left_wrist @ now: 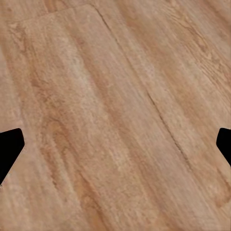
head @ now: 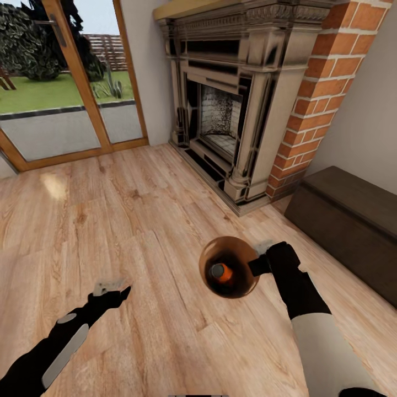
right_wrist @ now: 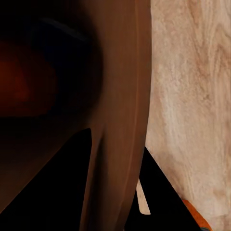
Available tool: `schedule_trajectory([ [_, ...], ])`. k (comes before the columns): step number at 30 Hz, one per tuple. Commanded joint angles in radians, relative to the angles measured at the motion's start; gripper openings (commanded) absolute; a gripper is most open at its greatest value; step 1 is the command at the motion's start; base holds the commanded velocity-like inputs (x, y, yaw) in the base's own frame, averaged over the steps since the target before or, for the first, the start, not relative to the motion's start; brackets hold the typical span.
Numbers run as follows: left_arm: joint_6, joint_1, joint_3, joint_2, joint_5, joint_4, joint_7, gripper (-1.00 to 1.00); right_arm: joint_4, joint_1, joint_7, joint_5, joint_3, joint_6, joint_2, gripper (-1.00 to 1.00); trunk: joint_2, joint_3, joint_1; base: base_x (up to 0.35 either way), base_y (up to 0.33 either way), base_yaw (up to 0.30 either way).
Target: Put the three can of soda from the living room inside the tash can in the kitchen.
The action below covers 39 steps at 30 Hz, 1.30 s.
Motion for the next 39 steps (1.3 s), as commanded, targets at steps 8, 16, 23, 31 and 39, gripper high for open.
schedule_trajectory([
  [8, -0.116, 0.011, -0.001, -0.003, 0.000, 0.086, -0.014, 1.00, -0.207, 0.167, 0.155, -0.044, -0.167, -0.182, -0.005, -1.00, 0.000, 0.000, 0.000, 0.000, 0.000, 0.000],
  [16, -0.143, 0.023, -0.001, -0.004, 0.000, 0.161, -0.012, 1.00, -0.228, 0.192, 0.217, -0.108, -0.259, -0.304, -0.005, -1.00, 0.028, 0.013, -0.015, 0.000, 0.000, 0.000],
  [23, -0.192, 0.024, -0.001, -0.005, 0.000, 0.198, -0.013, 1.00, -0.226, 0.198, 0.218, -0.113, -0.263, -0.312, 0.000, -1.00, 0.077, 0.035, -0.042, 0.000, 0.000, 0.000],
  [31, -0.197, 0.024, -0.001, -0.006, -0.003, 0.204, -0.008, 1.00, -0.218, 0.210, 0.213, -0.113, -0.262, -0.311, 0.006, -1.00, 0.133, 0.060, -0.073, 0.000, 0.000, 0.000],
  [39, -0.200, 0.025, -0.002, -0.006, -0.005, 0.205, -0.005, 1.00, -0.220, 0.224, 0.212, -0.112, -0.262, -0.312, 0.005, -1.00, 0.189, 0.085, -0.104, 0.000, 0.000, 0.000],
])
